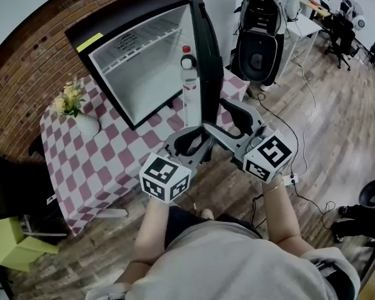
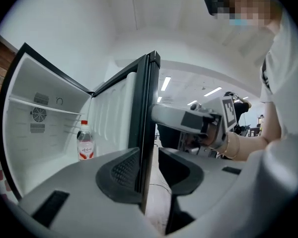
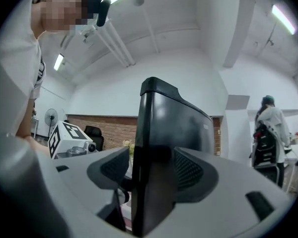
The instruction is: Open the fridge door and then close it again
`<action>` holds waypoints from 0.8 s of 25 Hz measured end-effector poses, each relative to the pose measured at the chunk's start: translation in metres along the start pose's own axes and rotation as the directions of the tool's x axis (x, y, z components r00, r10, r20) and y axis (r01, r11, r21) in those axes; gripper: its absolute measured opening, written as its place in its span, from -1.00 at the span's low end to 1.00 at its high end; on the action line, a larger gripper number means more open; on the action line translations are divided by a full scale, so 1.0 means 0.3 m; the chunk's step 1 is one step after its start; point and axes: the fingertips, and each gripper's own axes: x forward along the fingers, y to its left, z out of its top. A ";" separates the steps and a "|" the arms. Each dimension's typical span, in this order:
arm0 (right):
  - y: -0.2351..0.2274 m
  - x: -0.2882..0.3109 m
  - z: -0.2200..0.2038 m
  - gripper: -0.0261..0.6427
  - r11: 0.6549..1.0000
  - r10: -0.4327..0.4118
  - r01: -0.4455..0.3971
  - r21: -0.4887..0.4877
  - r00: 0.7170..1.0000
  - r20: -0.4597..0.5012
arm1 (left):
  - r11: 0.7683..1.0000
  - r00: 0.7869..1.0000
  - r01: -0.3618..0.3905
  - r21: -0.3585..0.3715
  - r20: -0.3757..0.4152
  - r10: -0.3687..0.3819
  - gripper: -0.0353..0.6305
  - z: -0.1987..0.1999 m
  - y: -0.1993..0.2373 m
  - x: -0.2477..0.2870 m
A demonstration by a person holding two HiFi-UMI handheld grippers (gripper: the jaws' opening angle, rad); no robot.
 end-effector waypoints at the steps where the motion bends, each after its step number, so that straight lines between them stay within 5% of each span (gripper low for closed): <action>1: -0.026 0.005 -0.015 -0.12 0.999 -0.026 0.026 0.022 1.000 0.002 | 1.000 1.000 0.012 0.003 -0.003 -0.012 -0.54 -0.007 0.004 0.022; 4: -0.079 -0.007 -0.051 -0.13 0.992 -0.091 0.090 0.085 0.996 0.010 | 0.999 0.999 0.048 0.016 -0.008 -0.048 -0.54 -0.018 -0.013 0.073; 9: -0.123 -0.057 -0.077 -0.25 0.984 -0.174 0.174 0.045 0.985 -0.006 | 0.997 0.997 0.080 0.018 -0.012 -0.080 -0.54 -0.019 -0.058 0.126; 20: -0.270 -0.223 -0.080 -0.41 0.947 -0.317 0.317 0.047 0.948 -0.007 | 1.000 1.000 -0.006 -0.029 0.003 0.006 -0.57 -0.006 0.007 0.151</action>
